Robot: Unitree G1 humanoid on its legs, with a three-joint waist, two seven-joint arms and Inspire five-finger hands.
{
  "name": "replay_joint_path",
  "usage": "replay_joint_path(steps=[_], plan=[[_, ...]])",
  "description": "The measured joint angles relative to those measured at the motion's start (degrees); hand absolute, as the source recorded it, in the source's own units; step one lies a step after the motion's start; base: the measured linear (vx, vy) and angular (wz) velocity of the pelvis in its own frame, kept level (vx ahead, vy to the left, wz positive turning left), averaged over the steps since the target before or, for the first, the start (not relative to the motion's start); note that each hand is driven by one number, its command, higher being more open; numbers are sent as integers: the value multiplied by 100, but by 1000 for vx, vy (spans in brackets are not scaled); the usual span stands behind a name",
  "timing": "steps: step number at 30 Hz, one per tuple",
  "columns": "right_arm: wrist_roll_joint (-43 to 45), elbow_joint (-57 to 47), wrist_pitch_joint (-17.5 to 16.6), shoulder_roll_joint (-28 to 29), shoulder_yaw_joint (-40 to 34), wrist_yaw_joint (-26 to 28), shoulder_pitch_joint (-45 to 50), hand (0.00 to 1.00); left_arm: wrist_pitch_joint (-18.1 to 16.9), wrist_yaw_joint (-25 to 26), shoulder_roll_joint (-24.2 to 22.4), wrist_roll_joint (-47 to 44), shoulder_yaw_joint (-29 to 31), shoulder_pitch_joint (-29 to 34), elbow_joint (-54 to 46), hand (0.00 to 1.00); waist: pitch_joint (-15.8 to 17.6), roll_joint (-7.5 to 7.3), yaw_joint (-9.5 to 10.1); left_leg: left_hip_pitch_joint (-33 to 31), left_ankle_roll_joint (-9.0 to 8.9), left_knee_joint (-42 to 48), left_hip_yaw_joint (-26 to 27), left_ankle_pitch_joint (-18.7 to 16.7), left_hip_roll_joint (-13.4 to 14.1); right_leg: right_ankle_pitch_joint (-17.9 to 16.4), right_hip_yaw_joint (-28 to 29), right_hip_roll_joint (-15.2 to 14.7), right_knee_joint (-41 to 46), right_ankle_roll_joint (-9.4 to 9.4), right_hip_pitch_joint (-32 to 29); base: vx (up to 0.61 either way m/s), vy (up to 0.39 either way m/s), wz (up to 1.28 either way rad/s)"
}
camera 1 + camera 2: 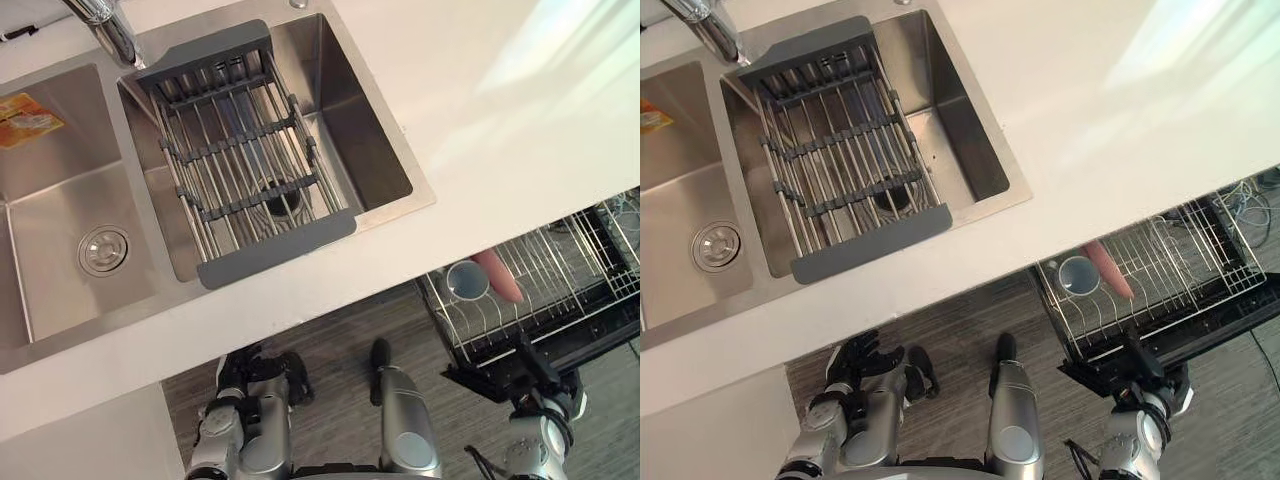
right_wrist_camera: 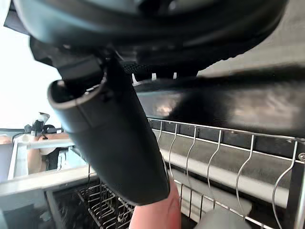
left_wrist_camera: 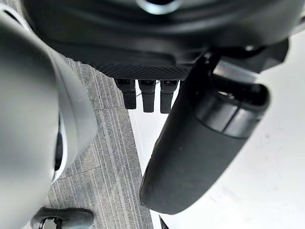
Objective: Walk over to the sink, pick up the cup, carry it to the dishwasher, place the cup inside the dishwasher, then close the dishwasher door
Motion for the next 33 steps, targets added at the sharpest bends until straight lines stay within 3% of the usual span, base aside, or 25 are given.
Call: replay_joint_path(steps=[3,8,9,11,17,19,20,22,27,30,33], plan=[[507,-45,-302,-163,535,1,-389,90,-44,-76,15,40,-108,-40,5,90,24,95,32,-42,2,-175,-193,153,-90,96,-153,-20,-209,6,86,55,-15,18],[893,62,-381,-681,1286,16,-1331,90,-141,-120,60,44,-219,-100,25,90,105,319,36,-82,4,-458,-680,467,-264,312,-459,-23,-614,-18,330,6,-20,34],[1047,65,-520,-659,1381,169,-1377,90,-145,-118,112,44,-216,-98,41,90,104,342,19,-71,-13,-549,-833,560,-307,356,-548,-24,-691,-34,401,-50,-30,45],[1088,224,-545,-651,1432,167,-1372,90,-144,-118,226,44,-239,-104,77,90,101,348,-61,-63,-34,-666,-1079,670,-353,406,-716,-15,-790,-66,521,-71,-24,41],[1327,238,-477,-778,1685,170,-1258,90,-156,-209,278,177,-272,-151,278,90,70,402,-12,88,-131,-1193,-1757,983,-493,494,-1055,93,-1041,-192,733,-103,-39,27],[1329,67,-449,-854,1771,372,-879,90,-125,-254,266,270,-297,-108,354,90,34,452,4,215,-199,-1430,-1856,1131,-473,489,-1168,125,-1130,-227,845,-22,-79,22],[1310,-99,-449,-893,1882,733,-504,90,-123,-282,266,270,-313,-64,423,90,-15,470,13,314,-244,-1596,-1899,1250,-448,457,-1232,158,-1145,-251,904,35,-100,17],[1173,-317,-354,-878,2078,1052,-39,90,-97,-339,272,271,-313,-1,552,90,-161,463,5,474,-359,-1805,-1958,1404,-427,396,-1307,215,-1140,-269,985,82,-107,13],[229,-247,-95,-775,2121,1132,569,90,-84,-377,282,272,-322,135,578,90,-714,387,-22,724,-440,-2058,-2062,1494,-344,302,-1481,295,-1131,-331,1201,122,-76,15],[-448,-319,-47,-578,2160,1530,1017,90,-82,-380,310,272,-321,209,584,90,-1067,248,-53,948,-476,-2166,-2035,1469,-337,244,-1452,327,-1147,-319,1369,91,-33,-4],[-528,-458,49,-245,2190,1618,1177,90,-90,-383,378,273,-320,214,585,90,-1274,40,-55,1058,-474,-2234,-2026,1470,-332,213,-1422,314,-1176,-309,1446,14,-6,-1]])
